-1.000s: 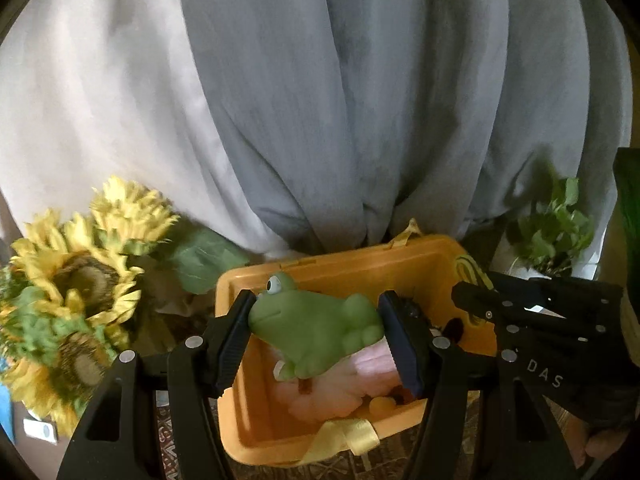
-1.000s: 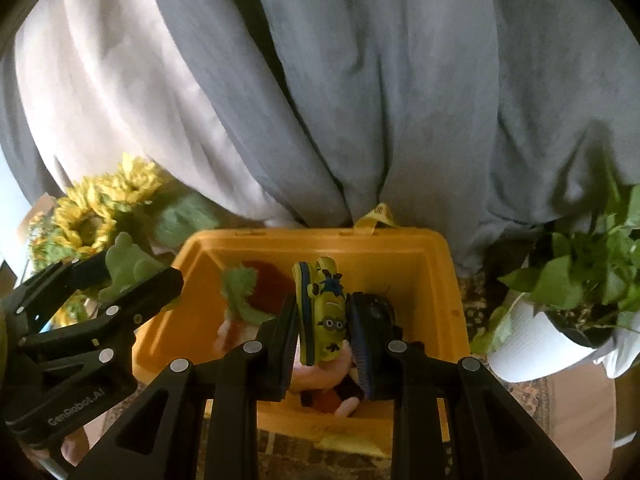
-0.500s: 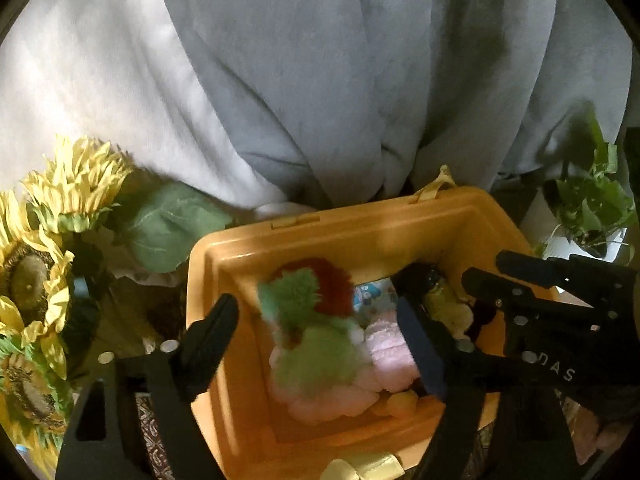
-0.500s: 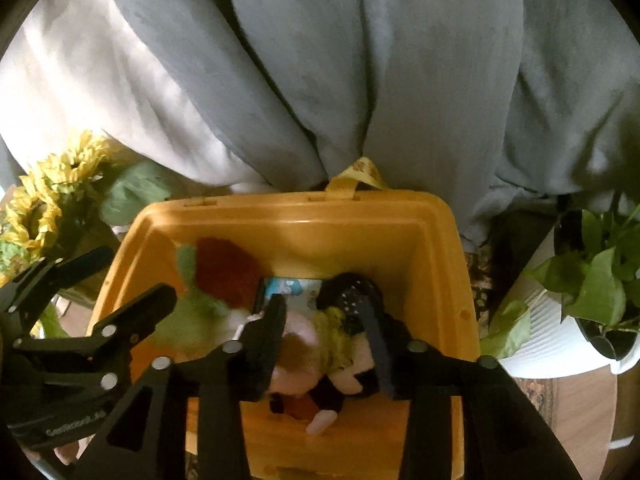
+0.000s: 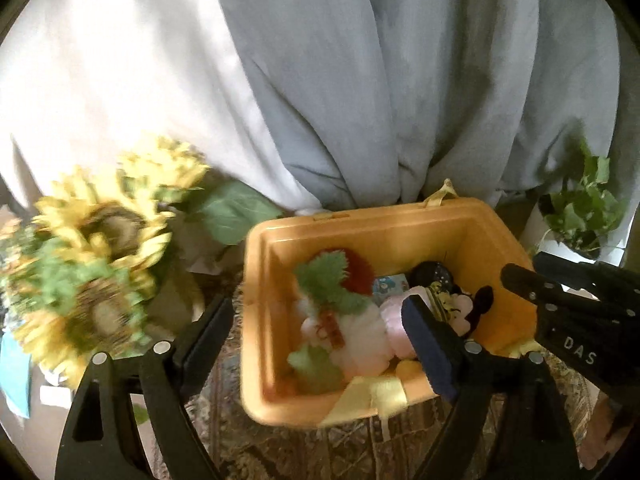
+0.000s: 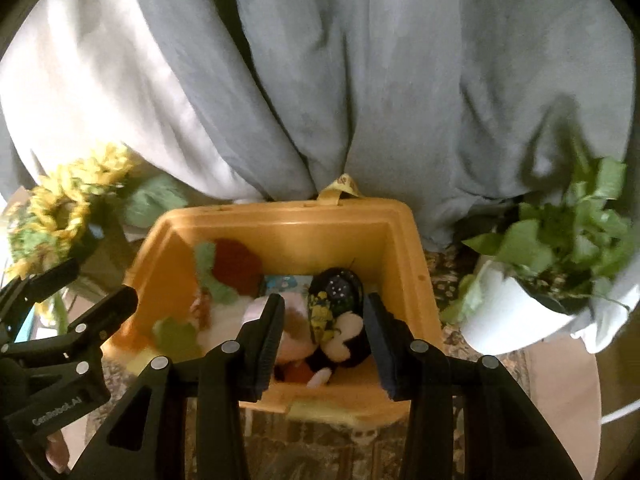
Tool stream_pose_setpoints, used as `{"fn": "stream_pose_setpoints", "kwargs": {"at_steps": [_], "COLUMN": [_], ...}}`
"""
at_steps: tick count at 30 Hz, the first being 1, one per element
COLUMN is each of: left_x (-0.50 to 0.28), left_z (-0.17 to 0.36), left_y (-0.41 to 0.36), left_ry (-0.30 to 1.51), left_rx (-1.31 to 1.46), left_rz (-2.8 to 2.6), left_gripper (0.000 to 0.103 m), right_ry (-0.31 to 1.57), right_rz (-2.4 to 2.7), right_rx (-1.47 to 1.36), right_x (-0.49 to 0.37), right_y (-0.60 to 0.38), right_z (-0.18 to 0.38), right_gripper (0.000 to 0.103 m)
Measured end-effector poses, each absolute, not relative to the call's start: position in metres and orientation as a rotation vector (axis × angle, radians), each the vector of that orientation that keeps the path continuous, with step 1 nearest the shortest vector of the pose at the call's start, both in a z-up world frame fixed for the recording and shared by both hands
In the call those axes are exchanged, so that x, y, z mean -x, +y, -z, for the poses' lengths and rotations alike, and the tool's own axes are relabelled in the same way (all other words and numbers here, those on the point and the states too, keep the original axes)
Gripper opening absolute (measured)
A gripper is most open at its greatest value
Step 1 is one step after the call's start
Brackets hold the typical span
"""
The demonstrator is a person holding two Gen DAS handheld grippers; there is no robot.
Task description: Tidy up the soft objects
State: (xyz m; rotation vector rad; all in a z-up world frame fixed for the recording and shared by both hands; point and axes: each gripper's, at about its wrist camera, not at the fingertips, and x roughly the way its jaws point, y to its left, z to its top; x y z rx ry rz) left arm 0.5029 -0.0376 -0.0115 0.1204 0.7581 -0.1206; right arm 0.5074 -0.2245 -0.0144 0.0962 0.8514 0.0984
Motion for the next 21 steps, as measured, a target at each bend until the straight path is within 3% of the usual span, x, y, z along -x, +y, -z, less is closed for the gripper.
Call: {"fn": "stream_pose_setpoints", "kwargs": {"at_steps": [4, 8, 9, 21], "left_x": [-0.469, -0.433, -0.422, -0.327], "left_z": [-0.008, -0.025, -0.029, -0.045], "left_y": [-0.031, -0.022, -0.019, 0.003], "left_ry": [0.696, 0.63, 0.61, 0.457], "left_rx": [-0.123, -0.13, -0.131, -0.171], "left_rz": [0.092, 0.059, 0.047, 0.027], "left_gripper": [0.096, 0.101, 0.102, 0.103], "right_ry": [0.807, 0.76, 0.744, 0.633], "right_rz": [-0.103, -0.089, -0.077, 0.024], "right_rx": [-0.094, -0.105, -0.106, -0.142], "right_x": [-0.475, -0.44, -0.43, -0.324], "right_y": [-0.218, -0.214, -0.213, -0.205], "right_z": [-0.006, -0.022, -0.026, -0.042], "right_gripper": [0.043, 0.065, 0.067, 0.071]}}
